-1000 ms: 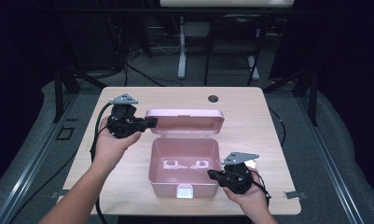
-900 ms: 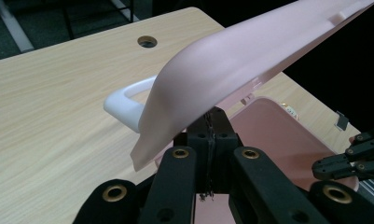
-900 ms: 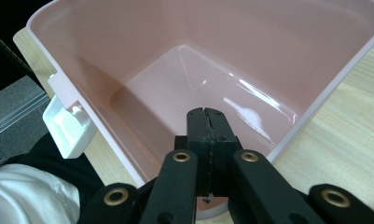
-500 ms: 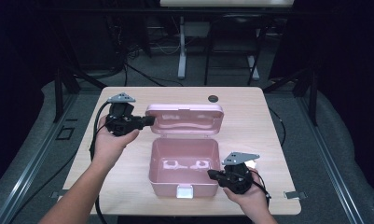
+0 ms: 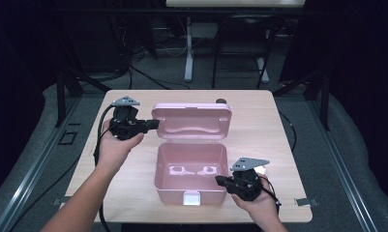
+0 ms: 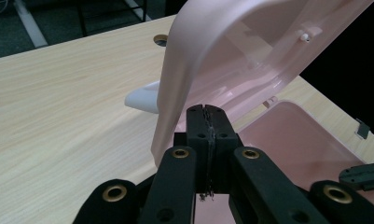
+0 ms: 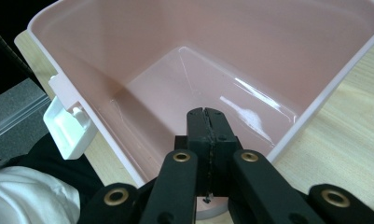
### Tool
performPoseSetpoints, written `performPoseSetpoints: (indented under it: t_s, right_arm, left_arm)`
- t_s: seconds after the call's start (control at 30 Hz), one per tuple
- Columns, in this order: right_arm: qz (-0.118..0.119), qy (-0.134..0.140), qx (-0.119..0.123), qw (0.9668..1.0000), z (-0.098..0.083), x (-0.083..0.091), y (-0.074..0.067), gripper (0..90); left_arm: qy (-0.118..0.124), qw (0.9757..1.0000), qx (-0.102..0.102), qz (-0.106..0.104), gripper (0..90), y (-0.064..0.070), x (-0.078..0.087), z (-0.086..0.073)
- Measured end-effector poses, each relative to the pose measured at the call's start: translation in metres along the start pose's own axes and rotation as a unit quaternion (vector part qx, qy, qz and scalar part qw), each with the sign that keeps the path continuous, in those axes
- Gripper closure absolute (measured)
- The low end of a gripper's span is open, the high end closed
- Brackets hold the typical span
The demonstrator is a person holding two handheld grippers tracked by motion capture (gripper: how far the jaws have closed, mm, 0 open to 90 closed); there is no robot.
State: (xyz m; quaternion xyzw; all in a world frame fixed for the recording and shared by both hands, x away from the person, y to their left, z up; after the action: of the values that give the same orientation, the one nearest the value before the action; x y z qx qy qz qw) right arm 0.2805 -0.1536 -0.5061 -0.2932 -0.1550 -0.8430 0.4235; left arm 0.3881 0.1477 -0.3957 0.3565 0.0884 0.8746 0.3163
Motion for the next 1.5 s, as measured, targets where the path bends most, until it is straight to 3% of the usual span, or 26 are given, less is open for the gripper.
performPoseSetpoints:
  t_s: [0.33,0.73,1.0,1.3,1.5]
  right_arm:
    - [0.002,0.001,-0.001,1.0000,0.000,0.000,0.001,90.0]
    - [0.002,0.000,0.001,1.0000,0.000,0.000,0.000,90.0]
    - [0.008,0.002,-0.001,1.0000,-0.001,0.000,0.001,90.0]
    - [0.006,0.004,0.001,1.0000,-0.001,0.000,0.001,90.0]
    - [0.004,0.004,0.002,1.0000,-0.001,0.000,0.000,90.0]
  left_arm:
    - [-0.001,0.9999,0.010,0.006,89.9,-0.010,-0.007,-0.004]
    - [0.004,0.9999,0.014,0.005,89.3,-0.015,-0.004,-0.010]
    - [-0.006,1.0000,-0.001,0.007,85.1,-0.015,-0.008,-0.030]
    - [-0.003,0.9999,-0.012,-0.007,76.5,-0.016,-0.009,-0.051]
    - [0.001,0.9999,-0.002,-0.010,67.4,-0.023,-0.013,-0.067]
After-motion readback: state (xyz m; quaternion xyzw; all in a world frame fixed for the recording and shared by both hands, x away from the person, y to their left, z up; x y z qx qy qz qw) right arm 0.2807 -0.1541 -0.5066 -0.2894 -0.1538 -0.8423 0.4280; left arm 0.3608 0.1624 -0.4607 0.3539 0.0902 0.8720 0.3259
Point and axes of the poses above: each handheld gripper's, and its own axes: x roughly backward along the jaws, z roughly out of its top, y roughly to its right, the point moved 3 cm from there along -x, roughly forward along the jaws, and after that the axes turned 14 degrees about x, right-handed, at the moved point
